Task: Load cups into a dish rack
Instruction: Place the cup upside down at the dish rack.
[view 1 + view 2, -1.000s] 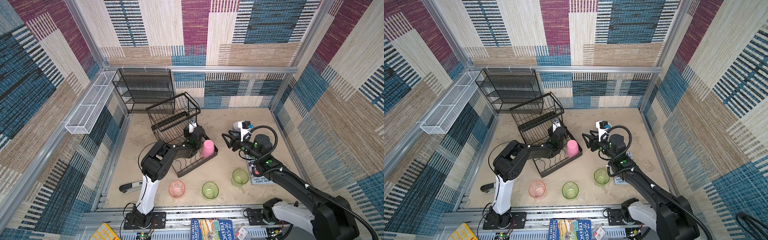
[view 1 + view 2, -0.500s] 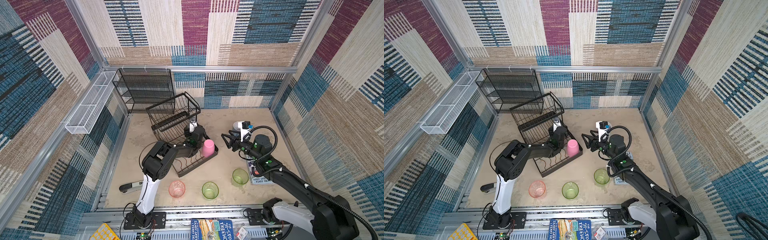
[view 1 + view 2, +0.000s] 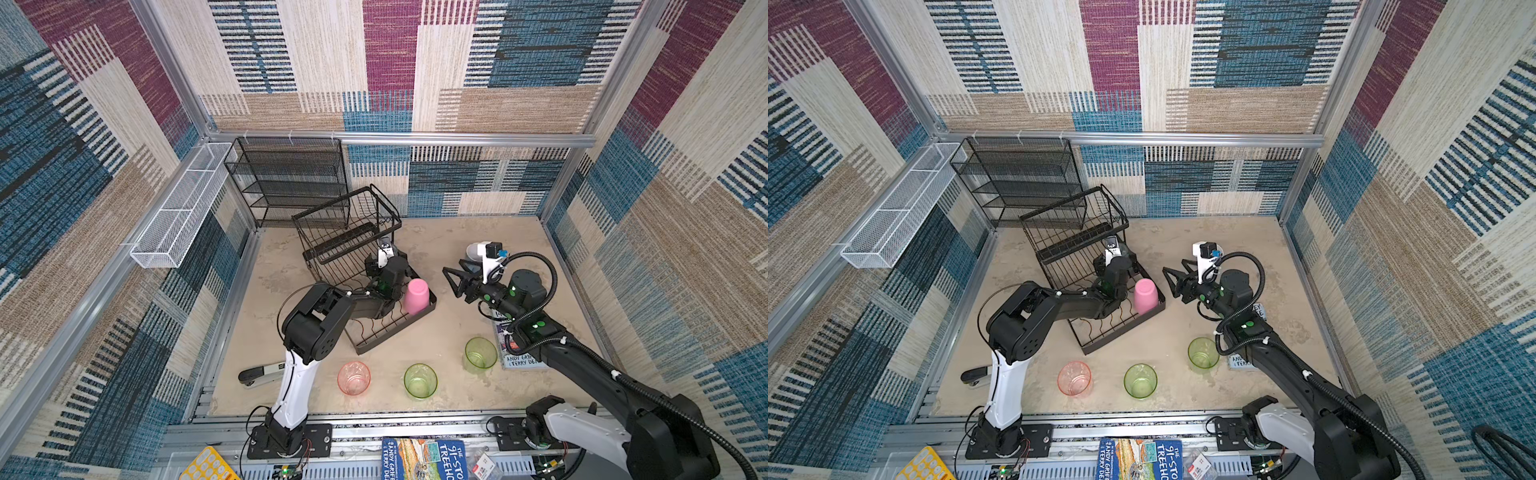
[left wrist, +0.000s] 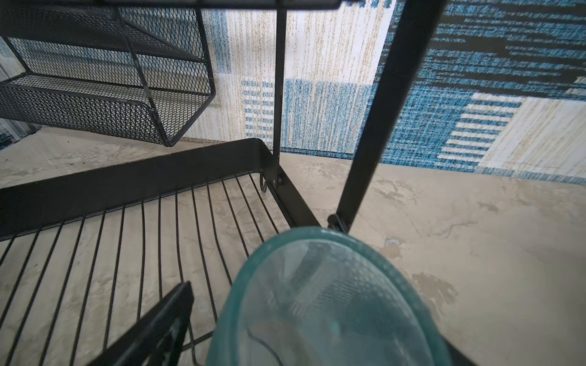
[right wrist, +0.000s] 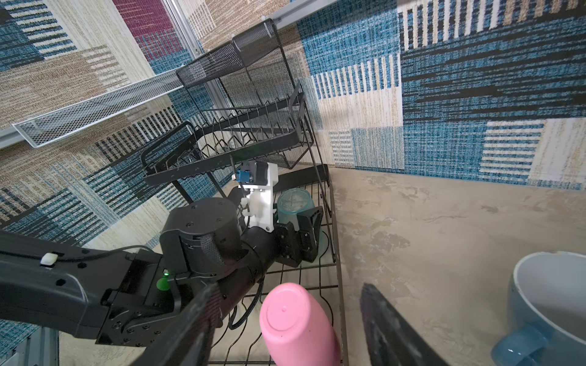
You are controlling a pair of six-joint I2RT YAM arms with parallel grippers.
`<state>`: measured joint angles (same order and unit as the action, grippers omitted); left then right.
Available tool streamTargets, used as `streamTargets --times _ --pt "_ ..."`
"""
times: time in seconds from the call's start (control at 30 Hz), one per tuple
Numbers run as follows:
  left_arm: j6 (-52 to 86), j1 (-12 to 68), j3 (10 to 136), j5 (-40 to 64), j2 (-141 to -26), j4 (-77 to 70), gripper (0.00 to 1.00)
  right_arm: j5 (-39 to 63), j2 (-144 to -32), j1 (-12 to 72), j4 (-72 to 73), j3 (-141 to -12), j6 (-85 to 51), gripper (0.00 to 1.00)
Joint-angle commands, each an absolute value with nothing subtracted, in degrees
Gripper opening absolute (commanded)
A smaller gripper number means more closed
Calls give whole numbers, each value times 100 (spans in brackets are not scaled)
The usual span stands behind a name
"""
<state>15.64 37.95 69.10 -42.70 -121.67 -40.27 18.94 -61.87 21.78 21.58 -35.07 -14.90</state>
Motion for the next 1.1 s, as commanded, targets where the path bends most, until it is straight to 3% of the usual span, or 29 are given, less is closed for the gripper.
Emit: streamTargets --times 0.0,0.77,1.07 --pt "1468 3806 6823 -4281 -12064 -4297 94 1927 -6165 2183 2380 -3491 -1456 75" --pt "917 3945 5592 -3996 -11498 -5520 98 1972 -6137 2180 2402 -3489 -1524 93" --pt "809 4064 4951 -3835 -10997 -5734 98 1692 -6152 2182 2146 -3643 -1563 94"
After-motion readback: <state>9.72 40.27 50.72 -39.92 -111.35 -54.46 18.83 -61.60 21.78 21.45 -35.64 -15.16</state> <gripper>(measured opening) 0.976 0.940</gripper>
